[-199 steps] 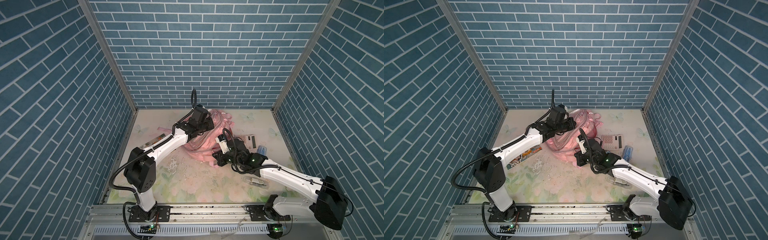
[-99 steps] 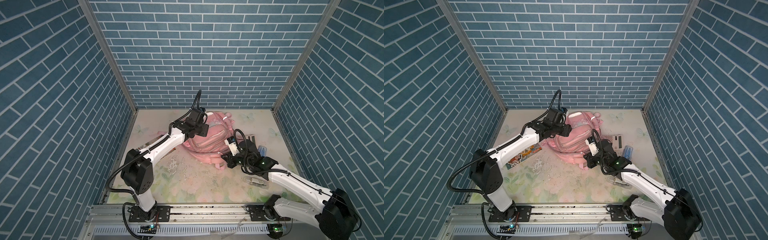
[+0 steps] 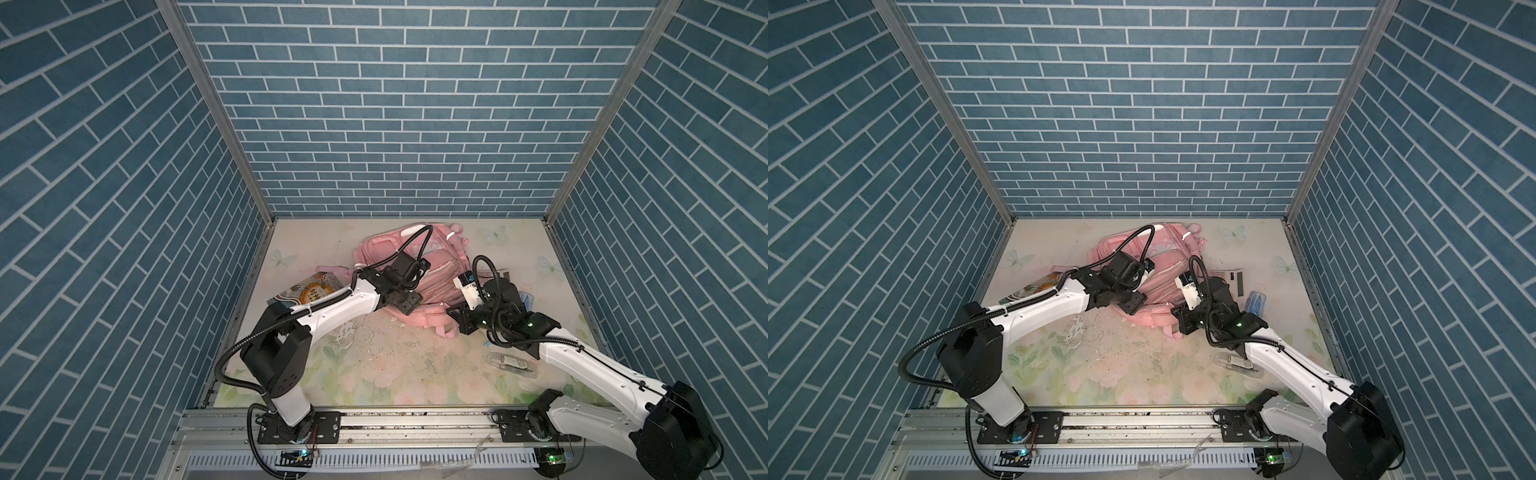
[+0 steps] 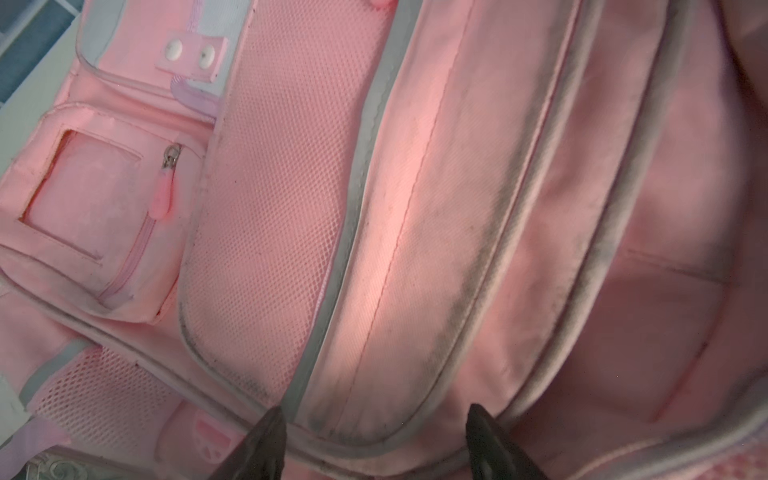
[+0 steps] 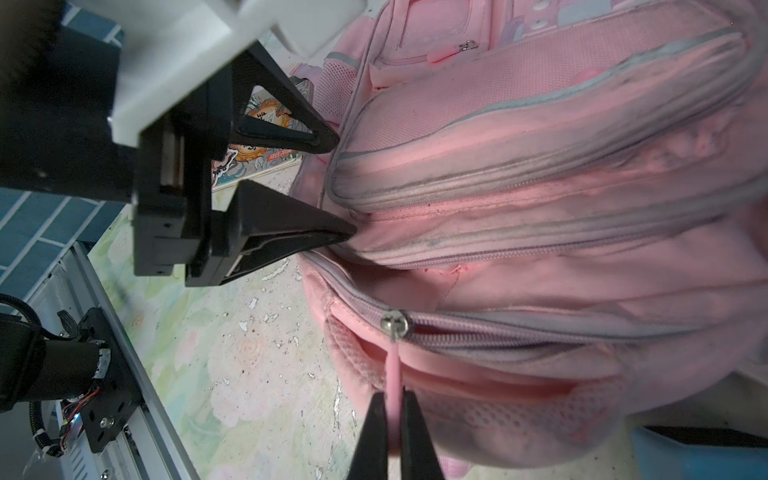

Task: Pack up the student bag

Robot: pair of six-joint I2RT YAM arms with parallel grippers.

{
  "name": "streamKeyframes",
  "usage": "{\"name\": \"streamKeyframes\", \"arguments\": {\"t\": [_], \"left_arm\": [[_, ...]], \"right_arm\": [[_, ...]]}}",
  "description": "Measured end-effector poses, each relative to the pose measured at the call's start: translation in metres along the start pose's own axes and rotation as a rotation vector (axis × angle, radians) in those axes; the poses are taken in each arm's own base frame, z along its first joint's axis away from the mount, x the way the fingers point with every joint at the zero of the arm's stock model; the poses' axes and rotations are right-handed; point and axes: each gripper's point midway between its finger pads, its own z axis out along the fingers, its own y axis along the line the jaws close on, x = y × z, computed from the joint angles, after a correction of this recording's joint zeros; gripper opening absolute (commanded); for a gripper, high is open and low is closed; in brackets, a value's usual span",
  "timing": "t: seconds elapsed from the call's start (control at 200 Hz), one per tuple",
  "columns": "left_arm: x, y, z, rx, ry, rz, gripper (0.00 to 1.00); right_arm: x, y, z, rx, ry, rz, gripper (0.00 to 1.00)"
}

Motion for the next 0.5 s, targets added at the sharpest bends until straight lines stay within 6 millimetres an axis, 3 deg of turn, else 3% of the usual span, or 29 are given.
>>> {"name": "streamKeyframes", "arguments": {"t": [0.105, 0.195, 0.235, 0.305, 0.36, 0.5], "left_arm": [[-0.001, 0.000, 0.012, -0.014, 0.002, 0.005, 0.69], [0.002, 0.000, 0.024, -0.035, 0.014, 0.005, 0.59], [0.003, 0.000, 0.028, -0.040, 0.018, 0.004, 0.48], [0.002, 0.000, 0.031, -0.050, 0.019, 0.000, 0.17], [-0.001, 0.000, 0.031, -0.060, 0.013, -0.007, 0.00], [-0.011, 0.005, 0.024, -0.085, -0.002, -0.036, 0.00]], "right_arm": [[0.002, 0.001, 0.001, -0.006, 0.004, 0.001, 0.00], [0.007, -0.001, 0.002, -0.006, 0.017, 0.005, 0.00], [0.009, -0.001, 0.003, -0.006, 0.021, 0.006, 0.00], [0.009, -0.001, 0.003, -0.005, 0.023, 0.007, 0.00], [0.009, -0.002, 0.003, -0.001, 0.023, 0.007, 0.00], [0.007, -0.010, 0.004, 0.034, 0.018, 0.003, 0.00]]}}
